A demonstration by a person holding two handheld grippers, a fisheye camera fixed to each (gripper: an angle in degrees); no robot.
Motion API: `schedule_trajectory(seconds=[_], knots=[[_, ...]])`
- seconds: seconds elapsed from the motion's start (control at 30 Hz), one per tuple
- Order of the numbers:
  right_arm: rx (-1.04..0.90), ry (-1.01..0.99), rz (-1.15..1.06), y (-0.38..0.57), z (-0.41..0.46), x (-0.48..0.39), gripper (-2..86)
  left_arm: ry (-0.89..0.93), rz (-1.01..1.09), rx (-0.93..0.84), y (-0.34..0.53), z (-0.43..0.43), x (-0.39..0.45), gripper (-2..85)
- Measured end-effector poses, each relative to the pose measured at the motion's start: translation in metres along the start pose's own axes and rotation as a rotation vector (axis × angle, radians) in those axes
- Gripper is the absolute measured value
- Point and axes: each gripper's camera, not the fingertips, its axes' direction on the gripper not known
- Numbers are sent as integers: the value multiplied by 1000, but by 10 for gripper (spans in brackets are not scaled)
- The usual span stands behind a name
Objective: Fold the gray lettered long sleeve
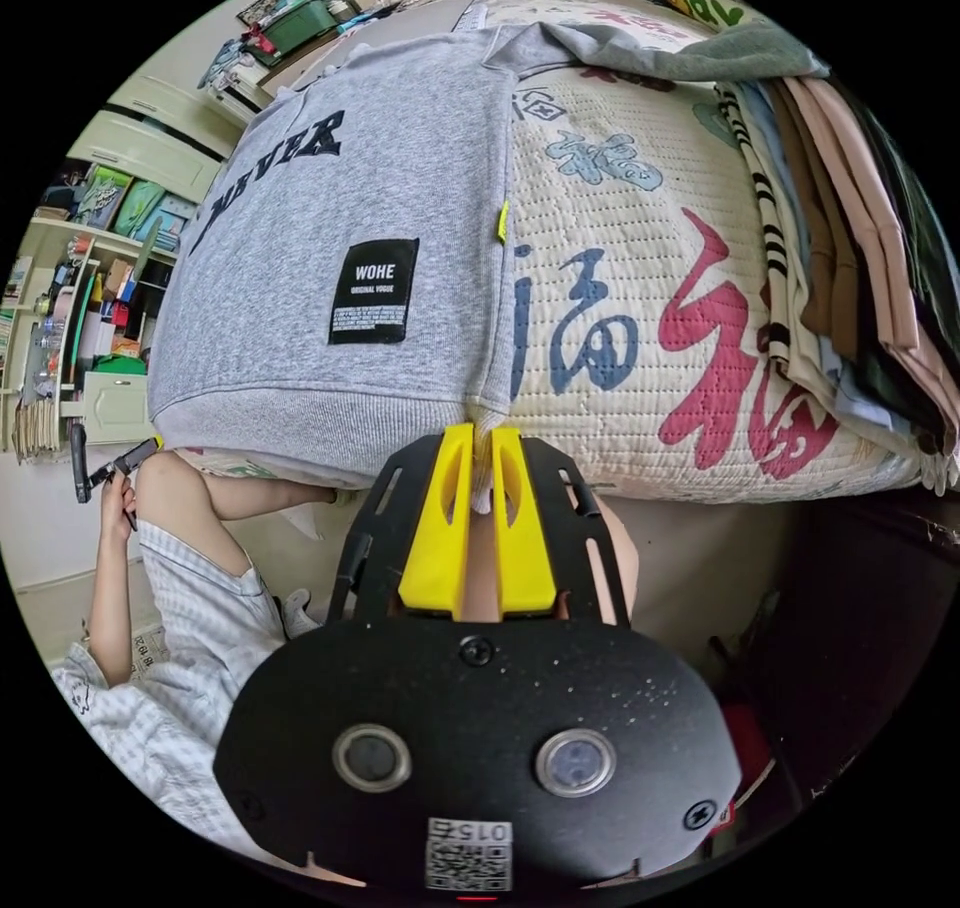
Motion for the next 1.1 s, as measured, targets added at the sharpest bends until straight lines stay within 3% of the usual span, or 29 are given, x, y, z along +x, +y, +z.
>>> schedule_trajectory(seconds=[0.23, 0.63, 0.73, 0.87, 1.1], knots=[[-2, 24, -3, -4, 7, -5, 42, -96, 42, 6, 7, 1, 32, 8], [13, -187, 75, 4, 28, 51, 48, -4, 18, 34, 48, -17, 47, 66], [15, -218, 72, 9, 36, 63, 50, -148, 22, 62, 70, -32, 62, 59], [8, -96, 13, 14, 46, 59, 53, -305, 48, 90, 99, -54, 81, 56], [11, -83, 11, 31, 65, 86, 58, -152, 2, 297, 129, -116, 93, 40]])
